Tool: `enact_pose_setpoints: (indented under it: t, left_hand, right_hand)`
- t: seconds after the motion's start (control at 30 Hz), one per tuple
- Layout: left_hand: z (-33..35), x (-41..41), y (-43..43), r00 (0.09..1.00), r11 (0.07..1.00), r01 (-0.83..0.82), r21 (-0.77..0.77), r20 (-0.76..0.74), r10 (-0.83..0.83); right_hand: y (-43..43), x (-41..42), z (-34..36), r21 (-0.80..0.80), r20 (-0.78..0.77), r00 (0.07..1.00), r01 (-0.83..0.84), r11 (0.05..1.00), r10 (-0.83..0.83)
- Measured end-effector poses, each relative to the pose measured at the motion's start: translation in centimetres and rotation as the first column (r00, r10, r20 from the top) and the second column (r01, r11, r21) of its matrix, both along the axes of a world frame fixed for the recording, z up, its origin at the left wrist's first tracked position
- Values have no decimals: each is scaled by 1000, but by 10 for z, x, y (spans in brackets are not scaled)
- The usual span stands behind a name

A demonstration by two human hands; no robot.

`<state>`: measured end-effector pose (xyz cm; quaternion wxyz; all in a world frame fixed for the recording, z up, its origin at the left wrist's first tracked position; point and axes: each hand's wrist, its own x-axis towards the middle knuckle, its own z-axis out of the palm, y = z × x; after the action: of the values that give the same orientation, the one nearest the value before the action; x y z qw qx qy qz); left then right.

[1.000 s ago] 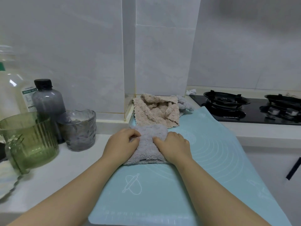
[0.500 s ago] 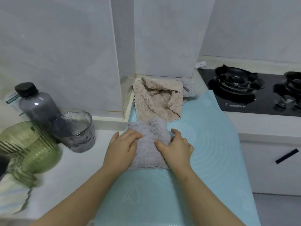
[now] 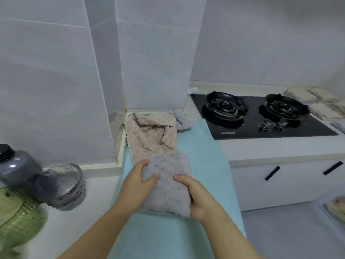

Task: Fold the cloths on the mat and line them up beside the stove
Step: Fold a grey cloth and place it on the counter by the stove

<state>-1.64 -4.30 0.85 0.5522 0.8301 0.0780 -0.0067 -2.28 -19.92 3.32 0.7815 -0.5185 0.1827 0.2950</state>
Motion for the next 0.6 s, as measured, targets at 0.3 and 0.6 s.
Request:
enact_pose_setpoints:
  t: [0.3,0.6]
  left_hand:
    - [27,38,-122,925,883,157,-442,-248,-288]
    - [28,85,-344,927,897,299,-324,-126,-354]
  right_hand:
    - [-135,-3,21,141,24,951,303,943,-309]
    - [-344,28,17,-125,269,847,502,856,-458]
